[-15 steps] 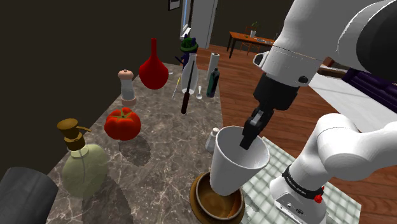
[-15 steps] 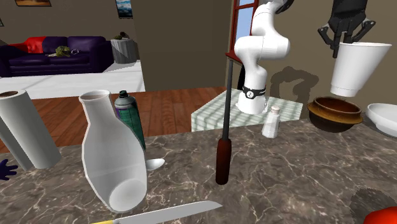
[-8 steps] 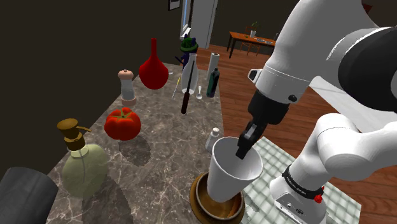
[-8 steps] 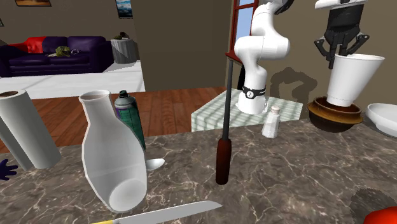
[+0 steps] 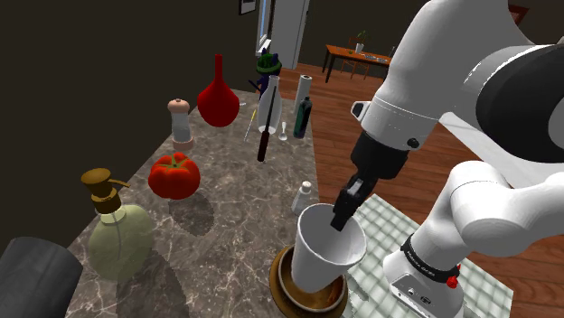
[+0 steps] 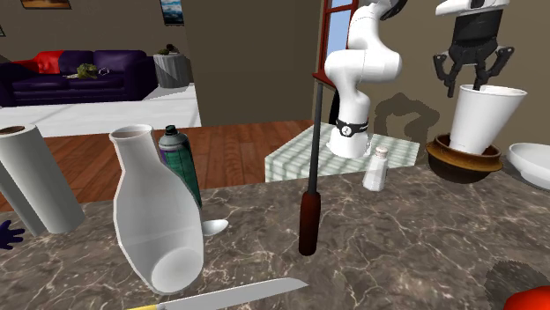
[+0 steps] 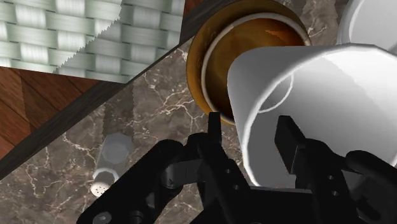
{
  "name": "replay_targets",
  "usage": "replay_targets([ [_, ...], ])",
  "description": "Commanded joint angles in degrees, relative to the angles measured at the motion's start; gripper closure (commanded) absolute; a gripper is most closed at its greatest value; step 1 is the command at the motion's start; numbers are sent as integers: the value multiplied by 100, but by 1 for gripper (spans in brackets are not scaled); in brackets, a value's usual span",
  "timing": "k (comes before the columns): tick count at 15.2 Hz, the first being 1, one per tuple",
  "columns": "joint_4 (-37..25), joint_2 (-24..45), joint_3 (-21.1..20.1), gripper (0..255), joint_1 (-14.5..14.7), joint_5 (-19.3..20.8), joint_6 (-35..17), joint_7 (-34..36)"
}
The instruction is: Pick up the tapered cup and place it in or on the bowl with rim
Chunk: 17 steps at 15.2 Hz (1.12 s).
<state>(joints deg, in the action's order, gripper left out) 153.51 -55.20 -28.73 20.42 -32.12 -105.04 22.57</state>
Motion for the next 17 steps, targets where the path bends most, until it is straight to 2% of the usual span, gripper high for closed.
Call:
replay_targets([
  [1,0,-1,0,0,0,0,-1,0],
  [5,0,-1,0,0,0,0,-1,0],
  [9,-617,-68,373,0,-108,335,705,57],
  [17,-617,-67,374,0,-107,335,704,57],
])
